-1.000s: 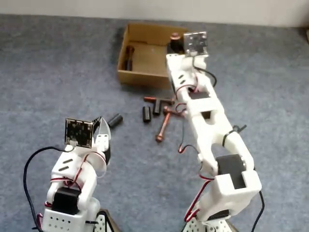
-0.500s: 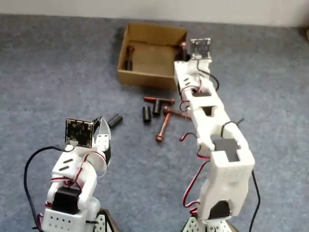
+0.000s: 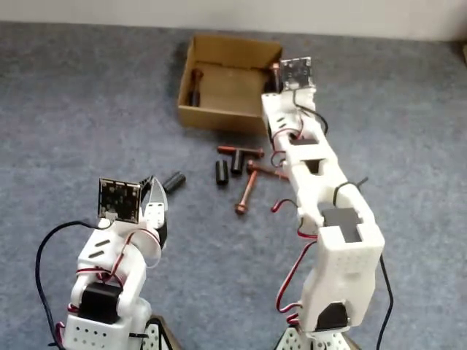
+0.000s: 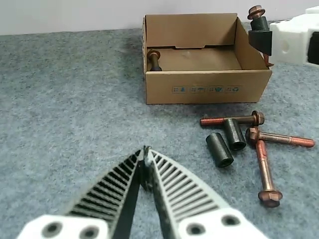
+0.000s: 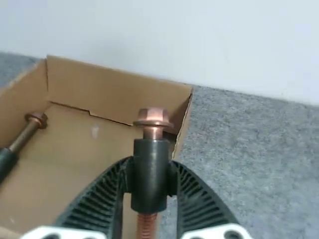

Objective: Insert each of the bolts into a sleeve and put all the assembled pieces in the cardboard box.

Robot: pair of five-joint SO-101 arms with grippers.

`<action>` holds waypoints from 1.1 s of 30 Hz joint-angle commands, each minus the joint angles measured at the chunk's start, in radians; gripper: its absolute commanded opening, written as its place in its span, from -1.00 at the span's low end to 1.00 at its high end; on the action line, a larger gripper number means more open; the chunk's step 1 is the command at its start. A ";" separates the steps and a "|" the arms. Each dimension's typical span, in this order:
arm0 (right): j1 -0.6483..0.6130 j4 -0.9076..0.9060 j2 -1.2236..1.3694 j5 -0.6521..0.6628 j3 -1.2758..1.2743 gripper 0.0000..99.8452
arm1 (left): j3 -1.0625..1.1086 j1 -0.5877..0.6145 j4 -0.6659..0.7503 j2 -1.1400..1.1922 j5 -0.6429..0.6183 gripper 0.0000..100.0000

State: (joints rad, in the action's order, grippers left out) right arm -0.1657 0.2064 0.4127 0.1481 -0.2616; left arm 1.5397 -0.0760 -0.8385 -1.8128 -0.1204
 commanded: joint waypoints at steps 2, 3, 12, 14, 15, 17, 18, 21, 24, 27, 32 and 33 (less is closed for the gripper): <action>-0.015 0.005 -0.030 0.048 0.042 -0.79 | -0.018 0.012 0.021 -0.007 0.008 -0.99; -0.015 -0.021 -0.031 0.048 0.044 -0.76 | -0.018 0.012 0.021 -0.007 0.008 -0.99; -0.018 -0.091 -0.033 0.049 0.048 -0.73 | -0.018 0.012 0.021 -0.007 0.008 -0.99; -0.019 -0.091 -0.033 0.049 0.048 -0.73 | -0.018 0.012 0.021 -0.007 0.008 -0.99; -0.018 -0.091 -0.033 0.048 0.048 -0.73 | -0.018 0.012 0.021 -0.007 0.008 -0.99; -0.007 -0.091 -0.033 0.043 0.048 -0.73 | -0.018 0.012 0.021 -0.007 0.008 -0.99; 0.008 -0.091 -0.033 0.043 0.048 -0.73 | -0.018 0.012 0.021 -0.007 0.008 -0.99; 0.068 -0.091 -0.033 0.041 0.045 -0.73 | -0.018 0.012 0.021 -0.007 0.008 -0.99; 0.148 -0.093 -0.033 0.038 0.044 -0.73 | -0.018 0.012 0.021 -0.007 0.043 -0.99; 0.232 -0.125 -0.030 -0.048 0.048 -0.73 | -0.018 0.012 0.021 -0.007 0.046 -0.99; 0.311 -0.289 -0.027 -0.180 0.050 -0.73 | -0.018 0.012 0.023 -0.007 0.048 -0.99; 0.311 -0.308 -0.027 -0.193 0.050 -0.73 | -0.018 0.012 0.023 -0.007 0.048 -0.99</action>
State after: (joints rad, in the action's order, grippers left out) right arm 0.1274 -0.0407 0.4127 0.0115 -0.2493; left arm 1.5397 -0.0760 -0.8385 -1.8128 -0.0836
